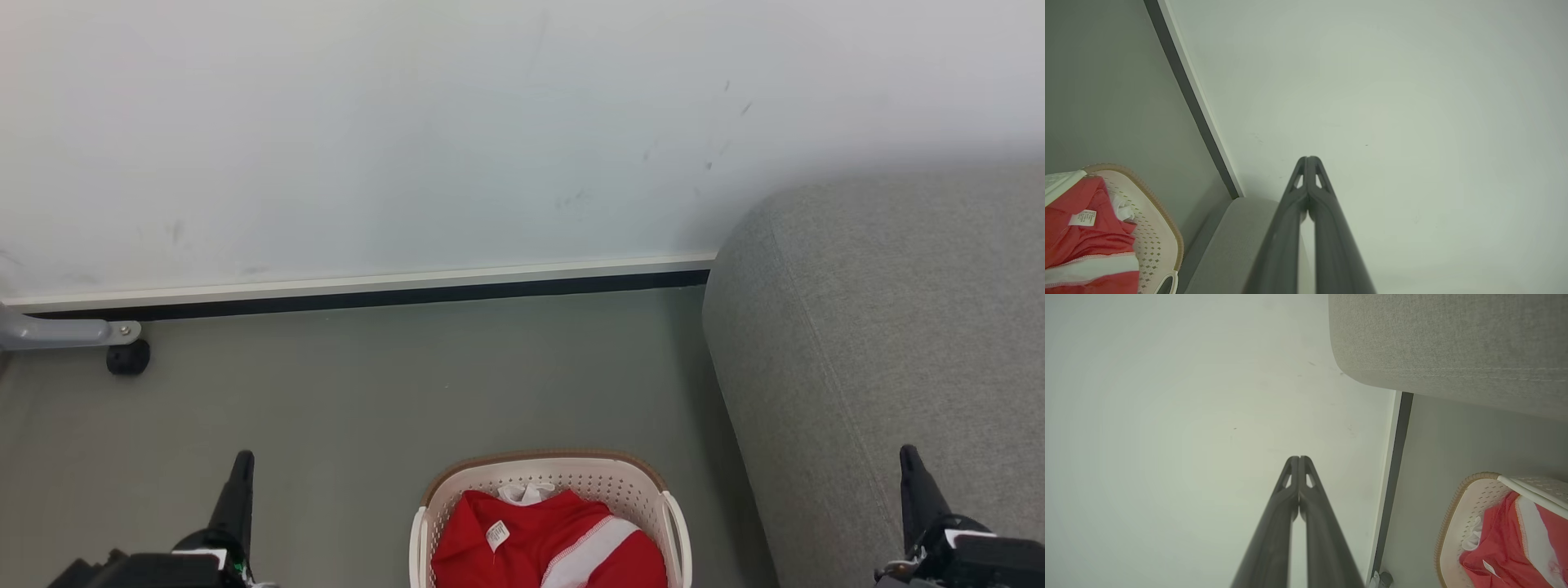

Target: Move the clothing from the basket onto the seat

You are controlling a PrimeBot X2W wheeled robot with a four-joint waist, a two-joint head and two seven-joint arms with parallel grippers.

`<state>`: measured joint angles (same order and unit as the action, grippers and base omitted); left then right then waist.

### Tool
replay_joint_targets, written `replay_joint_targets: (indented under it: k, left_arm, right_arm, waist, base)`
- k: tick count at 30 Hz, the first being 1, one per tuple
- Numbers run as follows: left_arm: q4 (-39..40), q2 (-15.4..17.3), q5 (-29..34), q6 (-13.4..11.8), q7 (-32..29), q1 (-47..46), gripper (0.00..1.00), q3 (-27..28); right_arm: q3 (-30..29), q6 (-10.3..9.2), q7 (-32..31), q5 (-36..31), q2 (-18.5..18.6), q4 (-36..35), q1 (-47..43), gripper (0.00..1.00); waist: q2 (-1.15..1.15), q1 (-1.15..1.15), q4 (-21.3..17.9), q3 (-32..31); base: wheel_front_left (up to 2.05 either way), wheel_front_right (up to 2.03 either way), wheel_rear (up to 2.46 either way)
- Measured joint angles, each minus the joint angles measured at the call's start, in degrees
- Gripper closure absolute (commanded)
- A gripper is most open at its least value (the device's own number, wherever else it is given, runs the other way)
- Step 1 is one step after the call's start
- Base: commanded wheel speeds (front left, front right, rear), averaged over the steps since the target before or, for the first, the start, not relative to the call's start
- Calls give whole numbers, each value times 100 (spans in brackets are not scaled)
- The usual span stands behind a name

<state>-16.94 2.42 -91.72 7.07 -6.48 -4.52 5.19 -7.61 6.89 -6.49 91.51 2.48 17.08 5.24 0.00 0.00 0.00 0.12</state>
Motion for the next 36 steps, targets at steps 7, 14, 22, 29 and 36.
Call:
replay_joint_targets:
  k: [7,14,22,29,36]
  left_arm:
    - [-302,-70,2,-8,10,311,0,-49]
    - [-270,-70,48,-8,157,311,0,-194]
    - [-164,-67,304,-81,296,315,0,-281]
    - [-21,-65,666,-219,415,317,0,-371]
    - [155,-62,1138,-360,559,320,0,-472]
  right_arm:
    - [44,-33,22,-3,-110,316,-289,0]
    - [167,-33,156,-42,-109,278,-288,0]
    - [241,-38,307,-232,-107,196,-360,0]
    - [314,-143,414,-623,-103,56,-362,0]
    - [458,-285,557,-1173,-101,-81,-402,0]
  waist:
    - [0,0,-1,0]
    - [0,0,0,-32]
    - [0,0,-1,-76]
    - [0,0,-6,-108]
    - [0,0,-14,-136]
  base:
    - [0,0,0]
    - [0,0,0]
    - [0,0,0]
    - [0,0,0]
    - [0,0,0]
